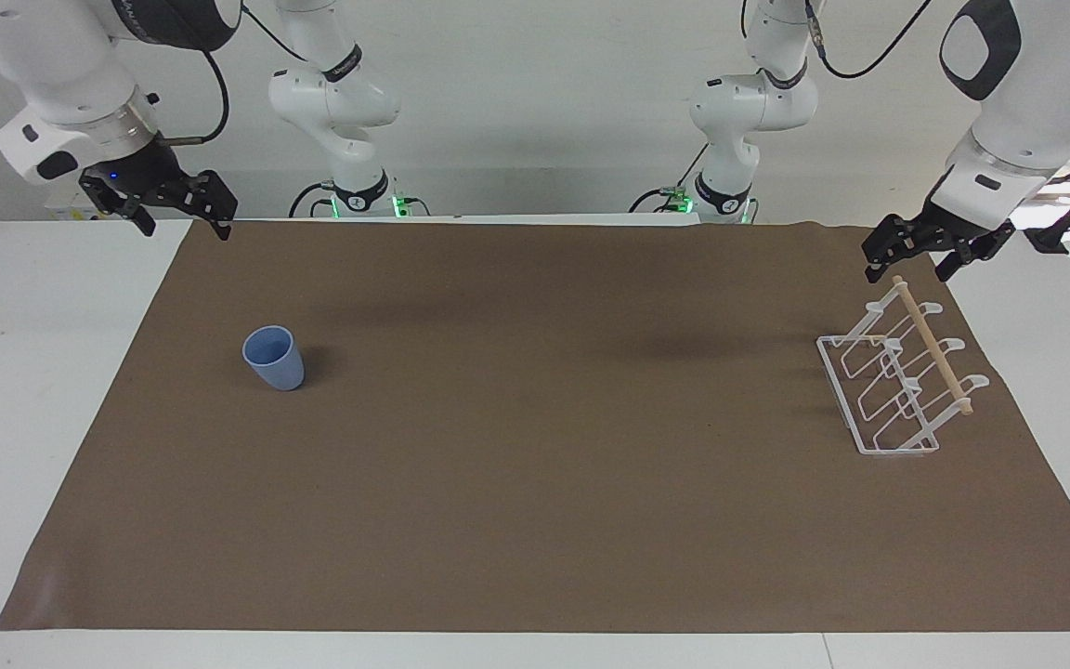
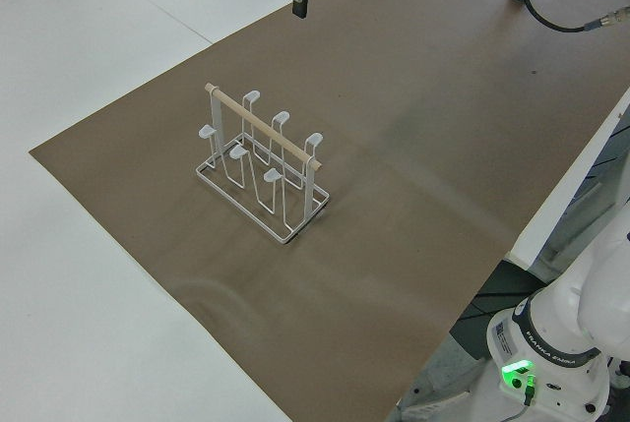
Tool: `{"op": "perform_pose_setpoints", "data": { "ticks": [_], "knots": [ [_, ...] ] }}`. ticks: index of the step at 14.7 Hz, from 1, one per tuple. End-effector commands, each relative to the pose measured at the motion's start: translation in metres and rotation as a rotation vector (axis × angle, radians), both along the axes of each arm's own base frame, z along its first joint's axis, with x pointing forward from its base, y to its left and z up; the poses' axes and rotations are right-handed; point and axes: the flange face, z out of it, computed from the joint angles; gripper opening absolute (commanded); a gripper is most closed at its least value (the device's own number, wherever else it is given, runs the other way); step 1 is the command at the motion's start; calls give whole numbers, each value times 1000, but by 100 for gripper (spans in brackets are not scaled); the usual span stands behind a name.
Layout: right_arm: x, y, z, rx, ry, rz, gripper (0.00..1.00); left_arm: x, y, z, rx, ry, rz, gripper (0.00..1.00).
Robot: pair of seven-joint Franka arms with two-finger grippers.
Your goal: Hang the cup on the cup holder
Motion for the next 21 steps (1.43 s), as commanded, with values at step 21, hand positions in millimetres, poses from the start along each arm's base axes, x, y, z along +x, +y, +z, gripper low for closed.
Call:
{"op": "perform_pose_setpoints", "data": {
  "ticks": [21],
  "knots": [
    [7,-28,-259,89,-66,148,100,-10,3,2,7,8,2,100]
  ]
}}
